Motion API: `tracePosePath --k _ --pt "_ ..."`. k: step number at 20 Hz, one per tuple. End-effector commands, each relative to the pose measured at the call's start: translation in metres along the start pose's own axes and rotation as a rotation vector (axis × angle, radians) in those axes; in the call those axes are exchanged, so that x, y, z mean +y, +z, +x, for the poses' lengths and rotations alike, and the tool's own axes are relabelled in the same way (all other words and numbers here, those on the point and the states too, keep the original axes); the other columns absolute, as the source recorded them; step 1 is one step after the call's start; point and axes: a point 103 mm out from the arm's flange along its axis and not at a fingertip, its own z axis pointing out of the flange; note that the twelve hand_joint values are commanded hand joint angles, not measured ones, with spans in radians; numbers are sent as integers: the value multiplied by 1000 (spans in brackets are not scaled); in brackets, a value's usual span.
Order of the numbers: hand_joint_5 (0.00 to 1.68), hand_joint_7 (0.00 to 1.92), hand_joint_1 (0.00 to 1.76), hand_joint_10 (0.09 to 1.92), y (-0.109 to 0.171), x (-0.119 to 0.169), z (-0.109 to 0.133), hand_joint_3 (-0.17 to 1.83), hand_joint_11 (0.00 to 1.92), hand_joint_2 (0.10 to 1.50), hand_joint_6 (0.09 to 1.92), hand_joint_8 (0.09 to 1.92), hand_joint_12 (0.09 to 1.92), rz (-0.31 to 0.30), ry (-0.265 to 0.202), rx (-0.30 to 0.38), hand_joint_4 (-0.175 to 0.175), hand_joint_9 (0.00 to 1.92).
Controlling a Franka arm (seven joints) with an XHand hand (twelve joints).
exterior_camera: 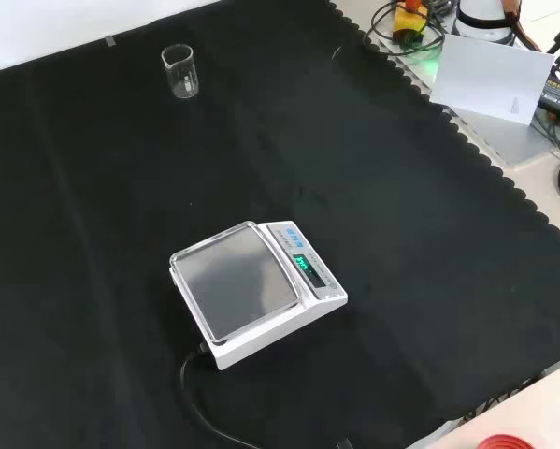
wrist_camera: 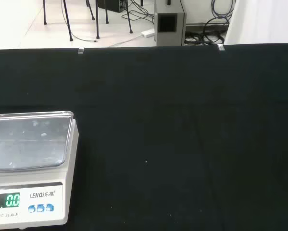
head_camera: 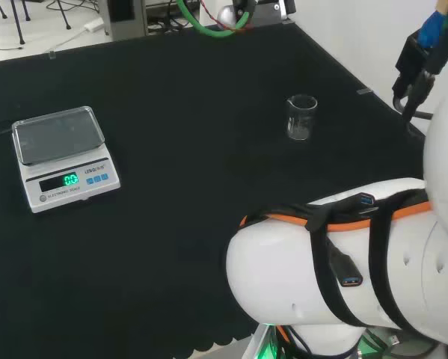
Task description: Pick up the beaker.
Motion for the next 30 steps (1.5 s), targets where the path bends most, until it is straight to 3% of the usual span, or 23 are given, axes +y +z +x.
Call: tracePosePath --k 1,5,9,22,30 --pt "256 384 620 763 0 1 0 479 339 605 337 712 1353 -7 -1 -12 -32 575" --pt "333 383 615 757 3 2 -7 326 311 681 154 701 1398 -5 -2 -7 -32 571" --pt "352 384 616 756 10 9 -13 297 308 695 116 698 1402 5 12 -27 -32 569" --pt "360 384 631 756 97 97 -51 281 305 694 96 697 1401 167 101 40 -30 567" --pt "364 383 638 755 127 130 -81 274 309 695 87 696 1398 195 155 29 -29 567"
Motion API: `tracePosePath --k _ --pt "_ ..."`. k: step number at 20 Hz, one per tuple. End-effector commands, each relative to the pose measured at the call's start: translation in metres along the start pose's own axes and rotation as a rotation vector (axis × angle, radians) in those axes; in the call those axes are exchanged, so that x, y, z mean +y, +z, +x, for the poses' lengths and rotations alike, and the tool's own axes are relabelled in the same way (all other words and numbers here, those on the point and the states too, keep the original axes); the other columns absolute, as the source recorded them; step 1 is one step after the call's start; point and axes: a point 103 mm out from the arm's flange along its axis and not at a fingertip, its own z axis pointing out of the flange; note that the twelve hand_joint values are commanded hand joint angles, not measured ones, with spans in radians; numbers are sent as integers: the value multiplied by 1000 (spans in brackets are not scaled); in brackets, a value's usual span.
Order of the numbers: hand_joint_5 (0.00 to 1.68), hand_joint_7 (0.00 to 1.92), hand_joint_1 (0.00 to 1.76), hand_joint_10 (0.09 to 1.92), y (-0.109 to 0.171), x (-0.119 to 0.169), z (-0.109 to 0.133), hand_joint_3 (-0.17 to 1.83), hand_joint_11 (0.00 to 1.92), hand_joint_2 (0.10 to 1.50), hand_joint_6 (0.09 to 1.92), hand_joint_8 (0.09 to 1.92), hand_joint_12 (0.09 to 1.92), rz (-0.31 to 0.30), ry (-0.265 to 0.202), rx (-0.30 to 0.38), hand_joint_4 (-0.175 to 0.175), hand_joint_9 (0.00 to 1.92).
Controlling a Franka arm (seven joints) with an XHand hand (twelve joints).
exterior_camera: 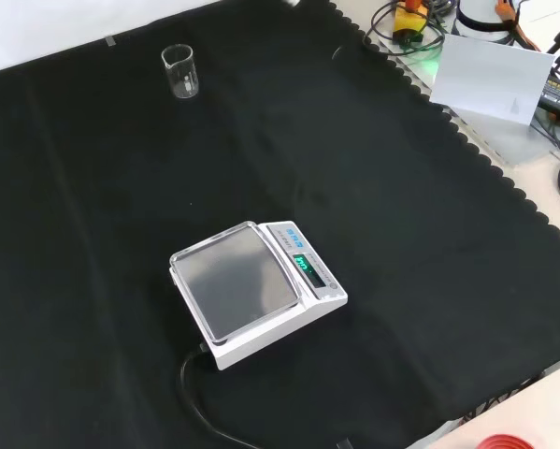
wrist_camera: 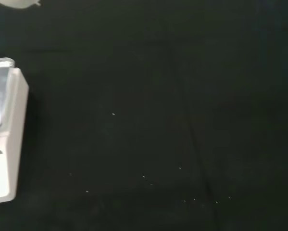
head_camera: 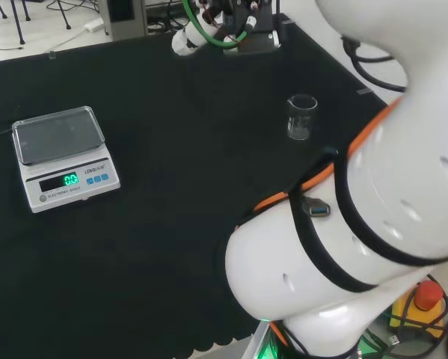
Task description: Pick up the beaker.
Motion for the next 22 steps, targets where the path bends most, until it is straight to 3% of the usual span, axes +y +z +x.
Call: tracePosePath --k 1,7,16,22 --pt "364 383 638 755 15 49 -46 273 309 695 87 696 1398 3 77 31 -29 566" --pt "365 383 640 753 31 88 -98 270 304 696 87 695 1396 42 130 60 -27 560" --pt "364 377 641 754 74 122 -156 266 300 697 87 692 1398 120 218 93 -25 554" --pt "356 368 640 754 102 136 -175 264 297 697 87 691 1398 161 243 101 -24 550"
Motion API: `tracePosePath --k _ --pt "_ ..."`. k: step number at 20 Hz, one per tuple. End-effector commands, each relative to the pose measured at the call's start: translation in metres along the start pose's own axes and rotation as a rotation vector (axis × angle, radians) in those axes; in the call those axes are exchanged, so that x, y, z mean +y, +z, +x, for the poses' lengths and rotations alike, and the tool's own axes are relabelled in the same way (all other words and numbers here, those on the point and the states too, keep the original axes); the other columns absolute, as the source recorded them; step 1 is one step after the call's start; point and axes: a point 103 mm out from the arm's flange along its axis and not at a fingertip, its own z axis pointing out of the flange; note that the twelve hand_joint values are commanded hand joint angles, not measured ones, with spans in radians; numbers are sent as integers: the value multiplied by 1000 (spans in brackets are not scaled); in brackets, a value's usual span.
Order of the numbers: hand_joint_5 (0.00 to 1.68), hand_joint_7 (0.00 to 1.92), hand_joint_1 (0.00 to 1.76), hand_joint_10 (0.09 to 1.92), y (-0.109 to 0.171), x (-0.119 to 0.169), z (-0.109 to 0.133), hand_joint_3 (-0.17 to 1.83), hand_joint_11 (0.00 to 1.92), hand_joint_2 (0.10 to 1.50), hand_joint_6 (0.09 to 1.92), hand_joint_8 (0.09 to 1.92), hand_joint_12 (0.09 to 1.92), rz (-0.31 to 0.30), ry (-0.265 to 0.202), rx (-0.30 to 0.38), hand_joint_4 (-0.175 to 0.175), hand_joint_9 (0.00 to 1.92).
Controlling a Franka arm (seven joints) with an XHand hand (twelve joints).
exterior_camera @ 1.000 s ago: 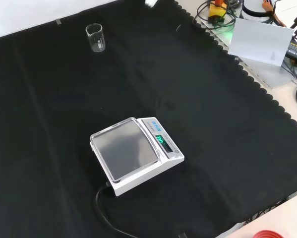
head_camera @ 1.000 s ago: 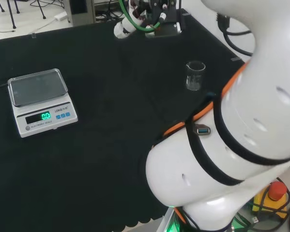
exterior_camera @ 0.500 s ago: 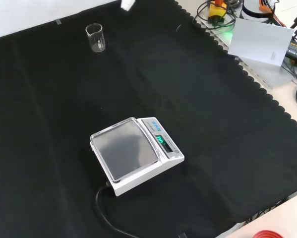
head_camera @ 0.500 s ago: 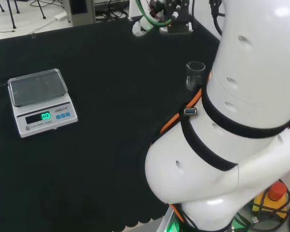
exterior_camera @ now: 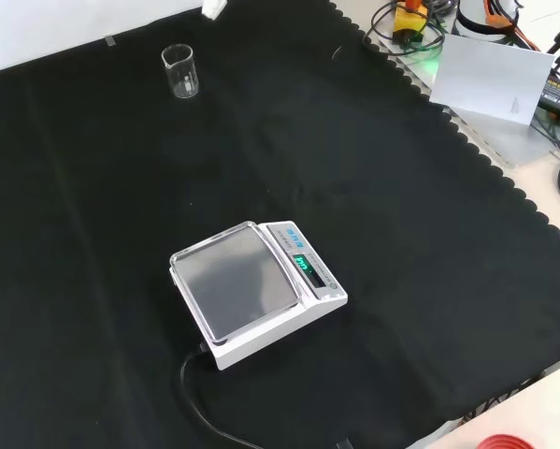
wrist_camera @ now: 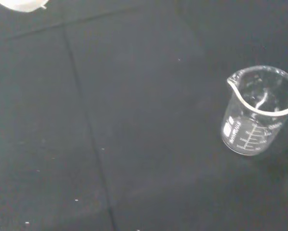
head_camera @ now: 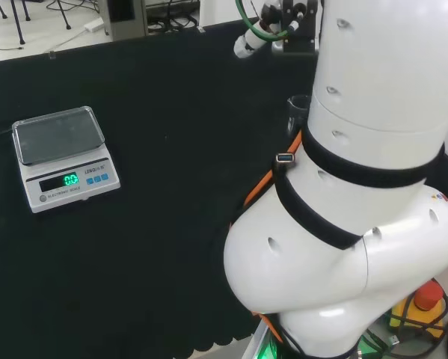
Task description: Pick up the beaker.
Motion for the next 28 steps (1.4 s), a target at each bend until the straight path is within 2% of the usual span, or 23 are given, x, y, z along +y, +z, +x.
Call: tracePosePath --k 1,4,10,18,28 --pt "352 366 640 754 49 48 -48 264 297 697 87 690 1399 82 62 39 -24 548" --pt "335 350 639 752 68 59 -58 261 295 692 87 685 1399 101 88 46 -21 539" --pt "318 283 638 763 88 72 -69 251 283 683 87 683 1406 131 124 22 -16 514" --pt "282 81 631 796 77 96 -90 232 210 678 87 664 1426 119 190 -11 -8 377" --pt "210 54 607 804 128 108 -99 215 191 655 87 659 1433 217 178 -27 0 348"
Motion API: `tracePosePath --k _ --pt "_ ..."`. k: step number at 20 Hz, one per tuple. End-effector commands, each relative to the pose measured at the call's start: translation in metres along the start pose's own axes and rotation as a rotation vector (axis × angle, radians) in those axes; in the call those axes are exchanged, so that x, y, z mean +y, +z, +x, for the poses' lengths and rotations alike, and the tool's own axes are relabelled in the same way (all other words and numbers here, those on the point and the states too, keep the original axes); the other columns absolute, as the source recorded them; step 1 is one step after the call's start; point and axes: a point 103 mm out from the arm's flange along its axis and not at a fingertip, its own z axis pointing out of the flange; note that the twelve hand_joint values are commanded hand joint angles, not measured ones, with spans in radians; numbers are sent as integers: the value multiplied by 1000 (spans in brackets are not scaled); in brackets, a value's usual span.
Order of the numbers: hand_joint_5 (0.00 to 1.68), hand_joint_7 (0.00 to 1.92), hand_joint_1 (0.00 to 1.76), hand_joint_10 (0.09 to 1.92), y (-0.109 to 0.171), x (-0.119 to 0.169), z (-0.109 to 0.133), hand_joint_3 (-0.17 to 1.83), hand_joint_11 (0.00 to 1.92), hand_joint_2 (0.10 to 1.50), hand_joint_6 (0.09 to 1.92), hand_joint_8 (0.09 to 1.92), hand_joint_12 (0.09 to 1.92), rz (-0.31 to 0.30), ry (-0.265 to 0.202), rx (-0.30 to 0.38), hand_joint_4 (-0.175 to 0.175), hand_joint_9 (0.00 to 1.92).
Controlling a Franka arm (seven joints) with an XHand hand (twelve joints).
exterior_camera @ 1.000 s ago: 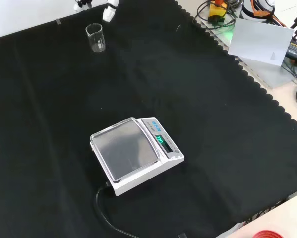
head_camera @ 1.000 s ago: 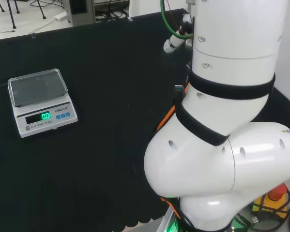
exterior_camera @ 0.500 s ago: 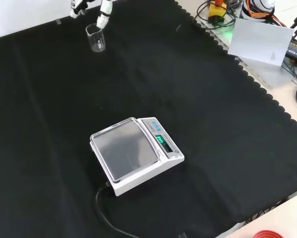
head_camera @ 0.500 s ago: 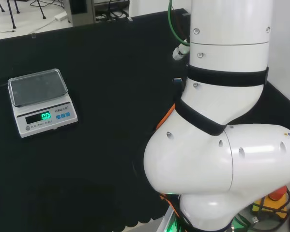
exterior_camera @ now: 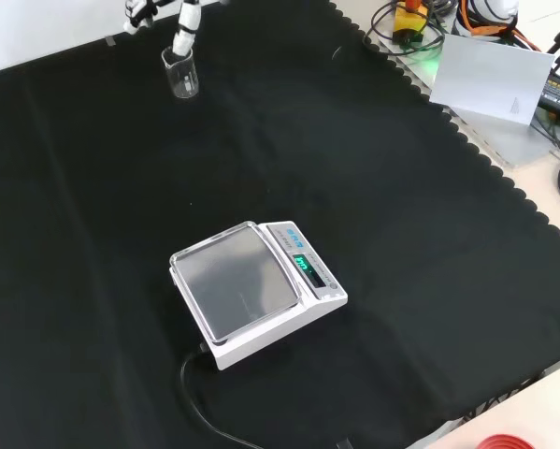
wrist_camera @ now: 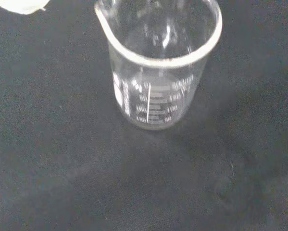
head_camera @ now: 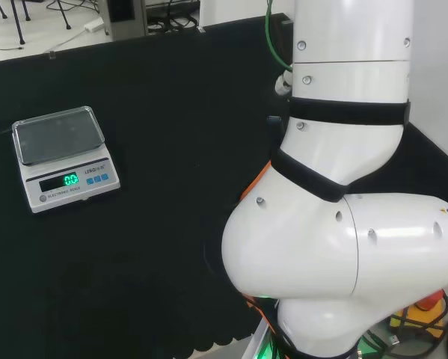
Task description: Pick up the beaker.
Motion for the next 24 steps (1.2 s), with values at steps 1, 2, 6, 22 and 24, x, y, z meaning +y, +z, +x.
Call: tracePosePath --k 1,2,6,22,24 --pt "196 52 601 805 33 13 -6 211 188 650 87 659 1434 74 2 -19 4 345" --pt "174 46 586 806 36 14 -7 204 185 640 87 656 1435 83 3 -21 10 340" --pt "69 6 500 831 41 15 -6 147 149 609 87 636 1460 97 13 -44 34 292" --pt "367 501 808 699 62 20 -2 150 510 663 87 694 1314 -6 44 -45 52 722" --pt "598 774 952 588 64 19 2 285 759 640 271 679 1211 -61 50 -41 54 983"
